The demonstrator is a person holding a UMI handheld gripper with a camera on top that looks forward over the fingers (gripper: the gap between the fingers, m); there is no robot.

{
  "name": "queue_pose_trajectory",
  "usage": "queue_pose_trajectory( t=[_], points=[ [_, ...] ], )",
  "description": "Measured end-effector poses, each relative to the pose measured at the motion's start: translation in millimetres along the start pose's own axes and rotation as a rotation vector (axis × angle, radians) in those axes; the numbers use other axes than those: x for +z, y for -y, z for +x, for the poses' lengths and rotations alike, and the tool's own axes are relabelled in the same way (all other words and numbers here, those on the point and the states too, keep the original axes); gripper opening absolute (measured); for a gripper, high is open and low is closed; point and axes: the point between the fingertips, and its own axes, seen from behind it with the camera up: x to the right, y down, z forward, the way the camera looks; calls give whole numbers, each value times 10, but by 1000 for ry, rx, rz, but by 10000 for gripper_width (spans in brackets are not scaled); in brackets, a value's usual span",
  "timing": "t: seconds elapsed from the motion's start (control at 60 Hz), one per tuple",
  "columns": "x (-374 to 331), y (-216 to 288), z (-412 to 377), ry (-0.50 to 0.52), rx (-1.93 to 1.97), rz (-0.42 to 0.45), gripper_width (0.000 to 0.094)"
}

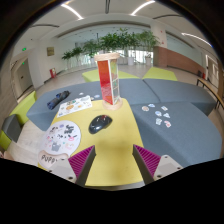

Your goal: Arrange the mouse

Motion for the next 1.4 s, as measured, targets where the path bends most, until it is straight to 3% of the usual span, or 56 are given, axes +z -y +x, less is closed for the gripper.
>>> queue_pose_trajectory(
  t=[0.15, 0.383, 0.65, 0.75, 0.817, 0.9, 0.983, 1.1, 1.233, 1.3, 1.4],
  points=[
    [693, 163, -273, 76, -6, -3, 815],
    [1486, 300, -529, 78, -13, -29, 811],
    [1868, 584, -677, 21, -13, -2, 815],
    [2011, 635, -644, -39, -37, 16, 751],
    [2038, 655, -606, -69, -33, 46, 578],
    [2034, 650, -579, -69, 23, 60, 513],
    [1978, 643, -540, -72, 74, 14, 440],
    [1520, 1034, -584, -96, 40, 98, 426],
    [830, 1494, -1118, -34, 36, 205, 425],
    [638, 1490, -1477, 7, 25, 232, 425],
    [665, 1169, -1897, 36, -24, 203, 422]
  ],
)
